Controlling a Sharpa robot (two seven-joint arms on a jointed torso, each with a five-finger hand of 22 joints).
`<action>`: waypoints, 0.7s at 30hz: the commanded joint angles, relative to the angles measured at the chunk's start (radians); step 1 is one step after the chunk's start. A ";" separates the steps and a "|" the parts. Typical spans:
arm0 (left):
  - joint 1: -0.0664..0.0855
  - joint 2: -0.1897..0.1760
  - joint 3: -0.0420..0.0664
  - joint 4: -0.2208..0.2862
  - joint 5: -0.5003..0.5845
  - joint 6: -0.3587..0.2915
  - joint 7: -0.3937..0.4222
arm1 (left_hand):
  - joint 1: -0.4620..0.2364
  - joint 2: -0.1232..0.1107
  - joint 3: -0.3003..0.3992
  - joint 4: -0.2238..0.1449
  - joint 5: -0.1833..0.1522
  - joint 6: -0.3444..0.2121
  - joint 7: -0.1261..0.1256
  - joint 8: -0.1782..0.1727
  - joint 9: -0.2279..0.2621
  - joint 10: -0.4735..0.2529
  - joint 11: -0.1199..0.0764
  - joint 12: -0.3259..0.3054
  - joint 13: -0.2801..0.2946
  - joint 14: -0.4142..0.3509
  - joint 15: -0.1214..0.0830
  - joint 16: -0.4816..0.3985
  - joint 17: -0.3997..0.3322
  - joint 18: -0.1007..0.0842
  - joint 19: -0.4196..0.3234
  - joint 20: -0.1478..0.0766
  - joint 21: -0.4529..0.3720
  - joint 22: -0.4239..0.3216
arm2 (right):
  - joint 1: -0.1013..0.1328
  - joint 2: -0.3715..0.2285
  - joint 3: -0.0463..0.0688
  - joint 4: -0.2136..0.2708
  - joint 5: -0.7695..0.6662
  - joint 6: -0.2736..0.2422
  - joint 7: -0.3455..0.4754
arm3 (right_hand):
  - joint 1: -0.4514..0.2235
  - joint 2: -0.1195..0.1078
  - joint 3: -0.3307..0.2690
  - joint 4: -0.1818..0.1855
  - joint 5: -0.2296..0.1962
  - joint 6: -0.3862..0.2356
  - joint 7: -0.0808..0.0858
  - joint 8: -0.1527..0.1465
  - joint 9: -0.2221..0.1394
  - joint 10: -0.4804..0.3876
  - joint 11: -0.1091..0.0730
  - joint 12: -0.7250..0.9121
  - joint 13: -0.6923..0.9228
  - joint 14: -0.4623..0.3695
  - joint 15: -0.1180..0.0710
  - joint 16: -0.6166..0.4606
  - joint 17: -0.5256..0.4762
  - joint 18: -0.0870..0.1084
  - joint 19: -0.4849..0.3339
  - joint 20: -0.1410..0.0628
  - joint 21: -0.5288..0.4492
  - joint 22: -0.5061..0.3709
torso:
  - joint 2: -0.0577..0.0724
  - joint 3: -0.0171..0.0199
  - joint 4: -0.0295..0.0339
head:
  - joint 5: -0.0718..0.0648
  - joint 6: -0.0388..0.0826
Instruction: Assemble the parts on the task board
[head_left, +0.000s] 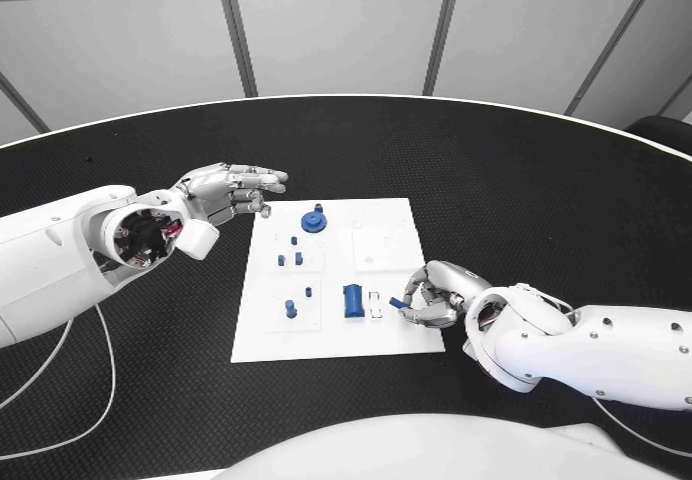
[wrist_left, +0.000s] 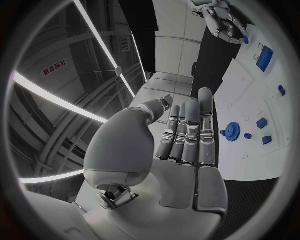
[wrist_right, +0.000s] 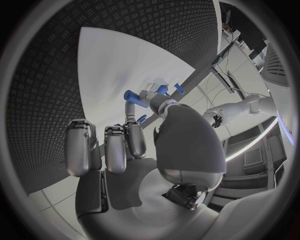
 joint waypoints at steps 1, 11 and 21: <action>0.000 0.002 0.000 0.000 0.000 0.001 0.000 | -0.010 0.001 -0.001 0.005 -0.002 -0.003 0.005 -0.006 0.001 -0.007 -0.001 0.000 0.001 -0.005 0.004 -0.001 0.001 0.007 0.006 0.004 -0.006 -0.001 | 0.000 0.029 0.000 -0.022 0.028 0.011 0.007 | -0.009 0.010 0.027 -0.016 0.004 -0.002 -0.009 0.006 0.004 0.031 -0.006 0.005 0.172 0.101 -0.006 0.006 0.238 0.006 0.085 -0.007 0.003 0.235 | 0.000 -0.0003 0.0008 | -0.001 0.001; 0.000 0.003 0.000 -0.001 0.000 0.002 -0.002 | -0.010 0.001 -0.001 0.007 -0.002 -0.004 0.005 -0.007 0.001 -0.008 -0.001 0.001 0.001 -0.005 0.004 -0.001 0.001 0.007 0.007 0.004 -0.008 -0.002 | 0.000 0.078 0.001 -0.064 0.075 0.009 0.025 | -0.028 0.011 0.027 -0.012 0.006 -0.005 -0.010 0.008 0.008 0.031 -0.007 0.006 0.173 0.101 -0.007 0.006 0.239 0.006 0.085 -0.007 0.002 0.235 | 0.001 0.0015 -0.0010 | 0.003 0.002; 0.000 0.006 0.000 -0.003 0.000 0.003 -0.002 | -0.009 0.001 0.000 0.007 -0.001 -0.004 0.004 -0.008 0.001 -0.008 -0.001 0.001 0.001 -0.005 0.004 -0.001 0.001 0.007 0.007 0.004 -0.008 -0.003 | 0.000 0.098 0.002 -0.071 0.081 0.003 0.032 | -0.051 0.010 0.023 -0.004 0.008 -0.004 -0.012 0.011 0.013 0.034 -0.008 0.010 0.175 0.101 -0.008 0.007 0.240 0.006 0.086 -0.008 0.006 0.235 | 0.000 0.0016 -0.0011 | 0.005 0.002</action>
